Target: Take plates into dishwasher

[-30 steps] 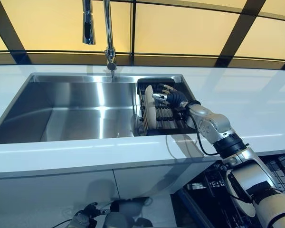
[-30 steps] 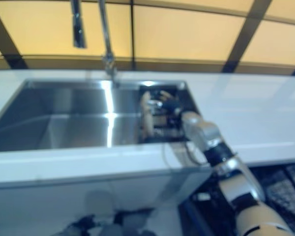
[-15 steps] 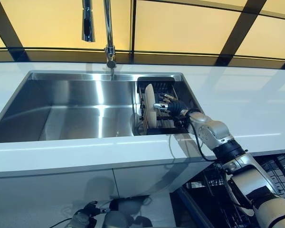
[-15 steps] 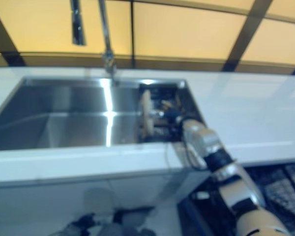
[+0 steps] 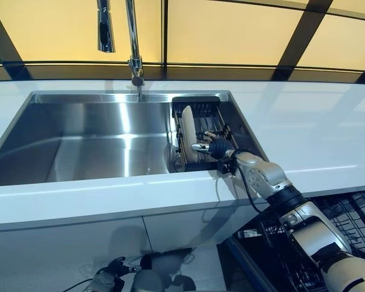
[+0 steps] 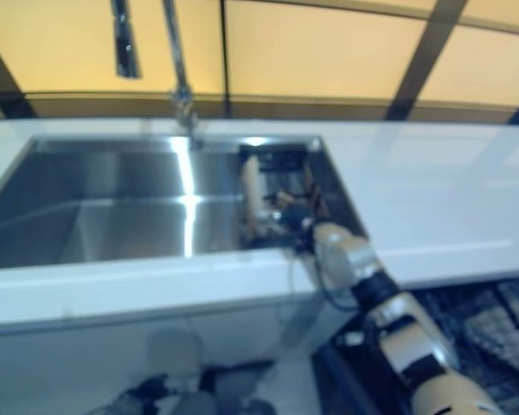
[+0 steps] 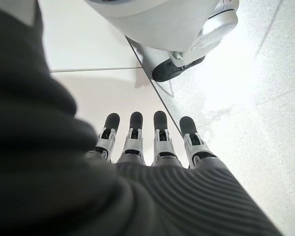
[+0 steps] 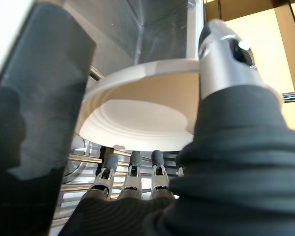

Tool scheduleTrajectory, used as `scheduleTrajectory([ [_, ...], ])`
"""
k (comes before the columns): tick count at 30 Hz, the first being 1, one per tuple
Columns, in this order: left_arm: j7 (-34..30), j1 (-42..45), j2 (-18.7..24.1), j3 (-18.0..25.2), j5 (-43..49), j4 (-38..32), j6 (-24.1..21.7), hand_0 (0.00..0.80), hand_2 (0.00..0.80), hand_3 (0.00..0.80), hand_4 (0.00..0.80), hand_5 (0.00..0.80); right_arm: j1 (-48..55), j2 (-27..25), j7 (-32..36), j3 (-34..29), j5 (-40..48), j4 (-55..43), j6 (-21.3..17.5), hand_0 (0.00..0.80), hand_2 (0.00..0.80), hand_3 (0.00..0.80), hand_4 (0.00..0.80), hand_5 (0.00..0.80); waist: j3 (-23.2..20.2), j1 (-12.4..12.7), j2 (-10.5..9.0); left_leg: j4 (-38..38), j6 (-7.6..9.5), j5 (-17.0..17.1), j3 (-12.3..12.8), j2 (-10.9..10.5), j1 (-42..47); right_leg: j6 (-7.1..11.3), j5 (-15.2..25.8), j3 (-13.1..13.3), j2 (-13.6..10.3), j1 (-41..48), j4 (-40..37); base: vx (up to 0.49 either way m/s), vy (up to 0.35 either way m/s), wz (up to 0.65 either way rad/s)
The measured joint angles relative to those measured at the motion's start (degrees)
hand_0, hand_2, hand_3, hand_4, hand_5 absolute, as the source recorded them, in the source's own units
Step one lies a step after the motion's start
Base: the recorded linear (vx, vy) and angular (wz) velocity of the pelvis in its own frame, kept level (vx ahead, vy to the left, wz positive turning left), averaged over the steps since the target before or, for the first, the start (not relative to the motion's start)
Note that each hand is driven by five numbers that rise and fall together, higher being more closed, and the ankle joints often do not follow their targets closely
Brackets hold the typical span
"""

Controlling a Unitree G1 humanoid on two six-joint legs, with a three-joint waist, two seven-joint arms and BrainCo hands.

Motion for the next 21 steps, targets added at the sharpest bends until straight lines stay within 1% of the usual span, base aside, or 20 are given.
scheduleTrajectory([
  [11,0.0,-0.1,-0.2,0.0,0.0,0.0,0.0,0.000,0.000,0.000,0.000,0.000,2.2,2.1,-0.1,0.0,-2.3,0.0,-3.7,0.000,0.000,0.000,0.000,0.000,0.1,0.0,0.21,0.0,0.00,0.0,0.0,0.0,0.0,0.00,0.0,0.0,0.0,0.0,0.0,0.000,0.000,0.00],
  [21,0.0,-0.3,-0.7,-0.2,0.0,0.0,0.1,0.000,0.000,0.000,0.000,0.000,4.1,3.8,-1.6,0.0,-4.3,0.0,-8.3,0.000,0.000,0.000,0.000,0.000,0.2,-0.1,0.49,0.1,0.02,0.0,-0.1,0.0,0.1,0.00,0.0,-0.1,0.0,0.2,0.0,0.000,0.000,0.00],
])
